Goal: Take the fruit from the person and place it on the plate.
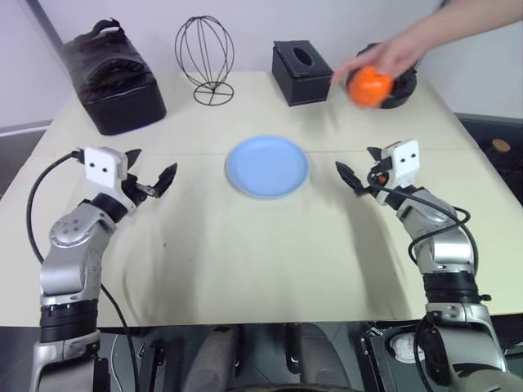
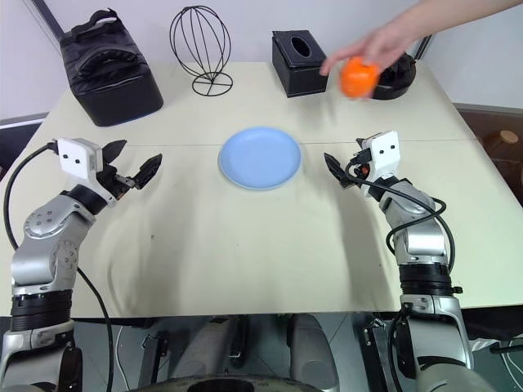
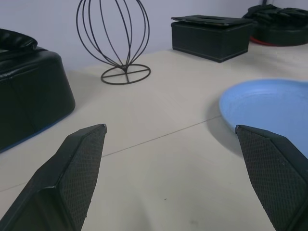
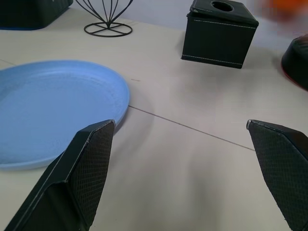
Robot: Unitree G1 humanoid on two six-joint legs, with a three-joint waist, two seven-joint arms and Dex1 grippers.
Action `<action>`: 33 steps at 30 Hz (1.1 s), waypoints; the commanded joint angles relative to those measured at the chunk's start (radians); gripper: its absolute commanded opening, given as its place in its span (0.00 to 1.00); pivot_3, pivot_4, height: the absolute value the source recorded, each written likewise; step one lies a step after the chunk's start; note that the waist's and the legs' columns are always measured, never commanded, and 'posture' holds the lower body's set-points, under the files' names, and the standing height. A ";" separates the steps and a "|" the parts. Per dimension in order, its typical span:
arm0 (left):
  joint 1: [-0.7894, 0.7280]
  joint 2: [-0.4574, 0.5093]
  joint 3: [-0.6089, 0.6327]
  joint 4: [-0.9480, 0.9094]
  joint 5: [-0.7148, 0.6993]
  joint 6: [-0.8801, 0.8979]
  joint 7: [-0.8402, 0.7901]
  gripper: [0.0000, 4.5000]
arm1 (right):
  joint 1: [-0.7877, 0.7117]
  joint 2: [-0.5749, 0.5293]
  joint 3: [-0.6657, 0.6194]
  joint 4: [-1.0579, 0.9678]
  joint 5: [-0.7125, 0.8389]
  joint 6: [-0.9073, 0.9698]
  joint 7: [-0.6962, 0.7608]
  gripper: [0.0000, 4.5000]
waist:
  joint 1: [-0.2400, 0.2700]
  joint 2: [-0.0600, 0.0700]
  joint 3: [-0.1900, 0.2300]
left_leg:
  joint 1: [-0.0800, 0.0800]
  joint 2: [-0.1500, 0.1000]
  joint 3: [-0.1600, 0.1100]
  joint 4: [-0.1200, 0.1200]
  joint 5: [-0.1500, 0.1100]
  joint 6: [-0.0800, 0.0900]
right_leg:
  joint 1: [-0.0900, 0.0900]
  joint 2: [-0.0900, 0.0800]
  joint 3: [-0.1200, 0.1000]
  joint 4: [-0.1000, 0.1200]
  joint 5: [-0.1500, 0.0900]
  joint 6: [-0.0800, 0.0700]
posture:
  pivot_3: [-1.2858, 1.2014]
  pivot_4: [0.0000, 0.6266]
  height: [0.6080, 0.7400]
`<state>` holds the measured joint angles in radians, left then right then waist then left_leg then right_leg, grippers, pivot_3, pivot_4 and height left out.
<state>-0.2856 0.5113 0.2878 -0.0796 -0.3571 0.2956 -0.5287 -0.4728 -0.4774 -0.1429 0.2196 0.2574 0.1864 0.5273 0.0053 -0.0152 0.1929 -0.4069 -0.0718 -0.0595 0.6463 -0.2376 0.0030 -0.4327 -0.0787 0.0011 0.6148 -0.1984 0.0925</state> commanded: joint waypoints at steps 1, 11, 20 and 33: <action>-0.015 0.020 0.008 -0.011 0.004 -0.018 -0.002 0.99 | -0.007 0.002 -0.018 -0.019 0.004 -0.022 -0.001 1.00 | 0.000 0.000 0.000 | 0.000 0.000 0.000 0.000 0.000 0.000 | 0.000 0.000 0.000 0.000 0.000 0.000 | 0.52 0.24 1.00; -0.011 0.028 0.011 -0.012 0.001 -0.016 -0.004 0.99 | -0.007 0.003 -0.019 -0.018 0.004 -0.020 -0.002 1.00 | 0.000 0.000 0.000 | 0.000 0.000 0.000 0.000 0.000 0.000 | 0.000 0.000 0.000 0.000 0.000 0.000 | 0.52 0.24 1.00; -0.104 0.198 0.059 -0.134 -0.301 0.188 -0.263 0.99 | -0.001 -0.003 -0.021 -0.027 0.003 -0.016 -0.002 1.00 | -0.002 0.000 0.000 | 0.000 0.000 0.000 0.000 0.000 0.000 | 0.000 0.000 0.000 0.000 -0.002 -0.003 | 0.52 0.24 1.00; -0.273 0.348 -0.065 -0.096 -0.379 0.313 -0.486 0.99 | 0.018 -0.032 0.012 -0.219 -0.021 0.024 0.000 1.00 | -0.023 0.001 0.001 | 0.000 0.000 0.000 -0.001 0.000 0.000 | 0.000 0.001 0.000 -0.001 -0.002 -0.003 | 0.52 0.24 1.00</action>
<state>-0.5353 0.8563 0.2137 -0.1736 -0.7472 0.6357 -1.0045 -0.4323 -0.5072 -0.1324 0.0748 0.2282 0.2098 0.5280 -0.0180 -0.0143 0.1935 -0.4072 -0.0712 -0.0596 0.6456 -0.2376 0.0031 -0.4329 -0.0775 0.0009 0.6141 -0.2004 0.0897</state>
